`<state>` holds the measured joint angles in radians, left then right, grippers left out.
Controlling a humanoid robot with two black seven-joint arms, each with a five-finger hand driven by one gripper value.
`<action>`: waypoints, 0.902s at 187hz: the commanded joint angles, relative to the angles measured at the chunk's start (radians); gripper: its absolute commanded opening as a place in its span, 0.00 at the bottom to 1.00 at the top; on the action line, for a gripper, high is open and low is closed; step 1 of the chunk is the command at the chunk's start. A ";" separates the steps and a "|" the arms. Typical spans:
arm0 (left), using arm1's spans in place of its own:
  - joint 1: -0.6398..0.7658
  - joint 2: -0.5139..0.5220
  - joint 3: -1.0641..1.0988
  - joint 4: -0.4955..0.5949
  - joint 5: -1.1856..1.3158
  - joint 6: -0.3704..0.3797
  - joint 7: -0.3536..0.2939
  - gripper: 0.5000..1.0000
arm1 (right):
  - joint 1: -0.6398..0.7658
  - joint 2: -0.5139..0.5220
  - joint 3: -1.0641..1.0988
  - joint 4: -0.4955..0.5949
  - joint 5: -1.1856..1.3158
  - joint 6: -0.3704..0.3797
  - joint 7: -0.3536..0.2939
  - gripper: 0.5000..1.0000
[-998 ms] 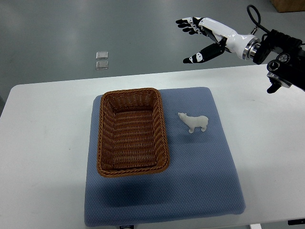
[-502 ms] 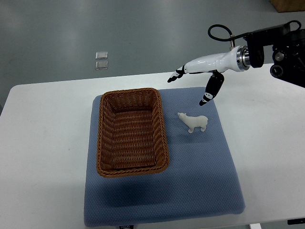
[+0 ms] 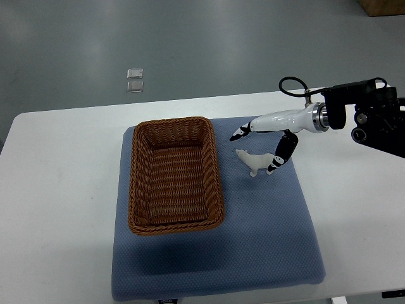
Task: Place white bear in brown basket with right hand
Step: 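Lower the right hand onto the white bear and close fingers around it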
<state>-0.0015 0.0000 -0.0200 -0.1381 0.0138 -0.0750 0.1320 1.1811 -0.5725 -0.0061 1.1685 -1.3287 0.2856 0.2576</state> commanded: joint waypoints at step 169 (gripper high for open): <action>0.000 0.000 -0.001 0.000 0.000 0.000 0.000 1.00 | -0.109 0.071 0.003 -0.121 0.006 -0.102 0.000 0.52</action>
<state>-0.0015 0.0000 -0.0215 -0.1381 0.0139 -0.0749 0.1320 1.0743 -0.5057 -0.0037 1.0593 -1.3208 0.1849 0.2576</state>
